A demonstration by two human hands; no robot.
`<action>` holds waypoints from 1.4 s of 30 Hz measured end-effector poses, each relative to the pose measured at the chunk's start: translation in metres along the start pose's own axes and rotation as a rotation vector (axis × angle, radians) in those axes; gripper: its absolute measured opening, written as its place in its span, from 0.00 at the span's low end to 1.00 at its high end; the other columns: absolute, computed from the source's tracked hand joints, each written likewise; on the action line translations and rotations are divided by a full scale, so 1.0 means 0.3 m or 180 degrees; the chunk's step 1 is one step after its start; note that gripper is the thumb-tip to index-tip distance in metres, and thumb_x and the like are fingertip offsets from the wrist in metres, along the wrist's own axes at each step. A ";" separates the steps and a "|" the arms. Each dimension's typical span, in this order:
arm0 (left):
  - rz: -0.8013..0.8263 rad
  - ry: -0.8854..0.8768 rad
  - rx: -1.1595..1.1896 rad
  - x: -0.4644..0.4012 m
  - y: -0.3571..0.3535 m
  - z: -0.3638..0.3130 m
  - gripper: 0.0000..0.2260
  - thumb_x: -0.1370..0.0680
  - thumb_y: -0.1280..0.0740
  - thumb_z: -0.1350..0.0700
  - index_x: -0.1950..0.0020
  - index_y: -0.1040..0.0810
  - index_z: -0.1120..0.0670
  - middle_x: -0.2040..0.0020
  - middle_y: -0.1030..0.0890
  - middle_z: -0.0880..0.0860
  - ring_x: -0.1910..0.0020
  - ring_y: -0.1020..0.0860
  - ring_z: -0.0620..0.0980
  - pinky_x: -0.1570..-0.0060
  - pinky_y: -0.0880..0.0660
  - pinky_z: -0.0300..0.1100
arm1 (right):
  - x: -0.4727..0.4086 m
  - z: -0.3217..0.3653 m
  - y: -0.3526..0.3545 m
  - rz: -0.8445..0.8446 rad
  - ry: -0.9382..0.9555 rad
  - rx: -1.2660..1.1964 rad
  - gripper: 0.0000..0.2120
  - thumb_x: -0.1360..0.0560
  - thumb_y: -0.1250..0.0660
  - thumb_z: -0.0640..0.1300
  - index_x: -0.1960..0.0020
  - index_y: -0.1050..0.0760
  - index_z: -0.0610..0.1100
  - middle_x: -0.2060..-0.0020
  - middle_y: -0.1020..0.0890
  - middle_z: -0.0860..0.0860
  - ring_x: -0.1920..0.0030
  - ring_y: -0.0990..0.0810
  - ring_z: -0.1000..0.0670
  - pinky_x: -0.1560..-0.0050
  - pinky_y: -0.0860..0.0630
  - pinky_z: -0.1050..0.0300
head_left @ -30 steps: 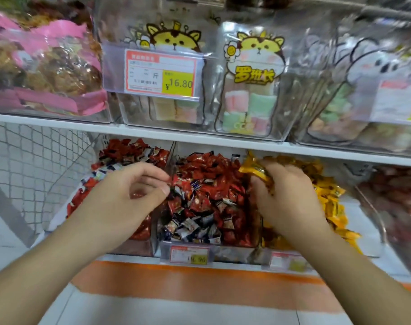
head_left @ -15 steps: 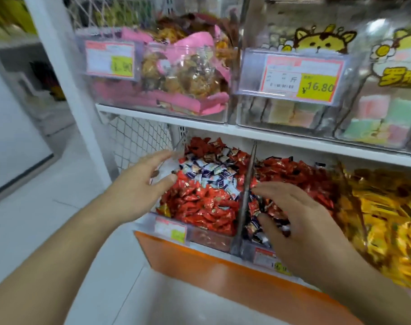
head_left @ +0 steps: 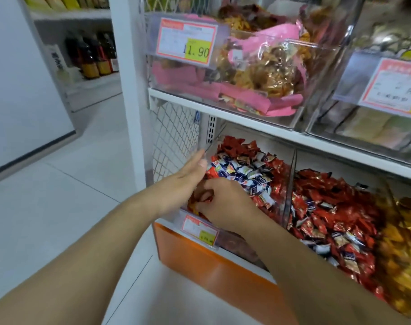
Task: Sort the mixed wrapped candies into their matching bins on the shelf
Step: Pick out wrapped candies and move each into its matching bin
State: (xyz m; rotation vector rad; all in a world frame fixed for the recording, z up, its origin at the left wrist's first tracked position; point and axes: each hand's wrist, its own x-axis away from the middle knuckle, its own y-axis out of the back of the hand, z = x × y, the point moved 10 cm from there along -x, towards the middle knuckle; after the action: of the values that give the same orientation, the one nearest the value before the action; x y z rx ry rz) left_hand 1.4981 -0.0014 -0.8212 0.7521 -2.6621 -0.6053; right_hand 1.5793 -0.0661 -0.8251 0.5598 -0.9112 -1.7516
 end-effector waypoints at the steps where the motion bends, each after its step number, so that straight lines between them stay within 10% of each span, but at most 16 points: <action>1: 0.0027 0.0015 0.0063 0.004 0.001 -0.001 0.24 0.23 0.56 0.23 0.27 0.53 0.18 0.20 0.45 0.30 0.24 0.37 0.40 0.20 0.49 0.50 | -0.005 -0.002 0.000 -0.0030 -0.0043 -0.0024 0.05 0.26 0.25 0.43 0.52 0.15 0.51 0.60 0.15 0.57 0.58 0.19 0.60 0.61 0.28 0.73; 10: 0.0079 0.0020 0.0174 0.021 -0.005 -0.011 0.25 0.24 0.57 0.22 0.27 0.52 0.18 0.19 0.46 0.31 0.21 0.39 0.43 0.20 0.48 0.56 | 0.032 -0.019 0.041 -0.0570 -0.0244 -0.0126 0.09 0.28 0.23 0.40 0.63 0.16 0.53 0.68 0.17 0.59 0.63 0.19 0.60 0.59 0.20 0.62; 16: -0.0597 -0.0277 -0.0491 0.039 0.075 -0.099 0.26 0.18 0.42 0.34 0.20 0.37 0.37 0.20 0.35 0.40 0.23 0.36 0.43 0.22 0.39 0.49 | 0.189 -0.075 0.273 -0.1296 -0.0376 -0.0888 0.08 0.25 0.23 0.42 0.60 0.16 0.53 0.63 0.16 0.57 0.60 0.18 0.58 0.57 0.19 0.60; 27: -0.0042 -0.0770 -0.0157 0.148 -0.227 -0.389 0.16 0.24 0.24 0.47 0.38 0.21 0.40 0.57 0.14 0.43 0.56 0.17 0.38 0.54 0.22 0.37 | 0.490 -0.114 0.490 -0.1652 -0.0325 -0.1664 0.07 0.26 0.22 0.37 0.56 0.16 0.48 0.62 0.14 0.51 0.59 0.14 0.51 0.55 0.15 0.53; 35: -0.0241 -0.0422 0.1028 0.200 -0.451 -0.466 0.09 0.25 0.21 0.53 0.51 0.18 0.55 0.59 0.13 0.53 0.59 0.13 0.53 0.53 0.16 0.54 | 0.722 -0.199 0.507 -0.1394 -0.0221 -0.0431 0.13 0.23 0.25 0.44 0.46 0.24 0.58 0.54 0.21 0.61 0.52 0.20 0.58 0.54 0.21 0.59; 42: 0.0057 -0.0694 0.0658 0.203 -0.595 -0.523 0.08 0.25 0.23 0.49 0.48 0.17 0.46 0.52 0.14 0.43 0.52 0.17 0.37 0.52 0.21 0.32 | 0.843 -0.341 0.661 -0.1876 -0.0646 0.0920 0.07 0.24 0.26 0.49 0.47 0.20 0.56 0.58 0.21 0.60 0.59 0.24 0.57 0.61 0.27 0.59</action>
State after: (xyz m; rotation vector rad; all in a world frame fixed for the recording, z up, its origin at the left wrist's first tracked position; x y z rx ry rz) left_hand 1.5864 -0.2220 -0.7596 0.7543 -2.9634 -0.4337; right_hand 1.6798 -0.3690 -0.7155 0.9199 -1.2403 -2.2469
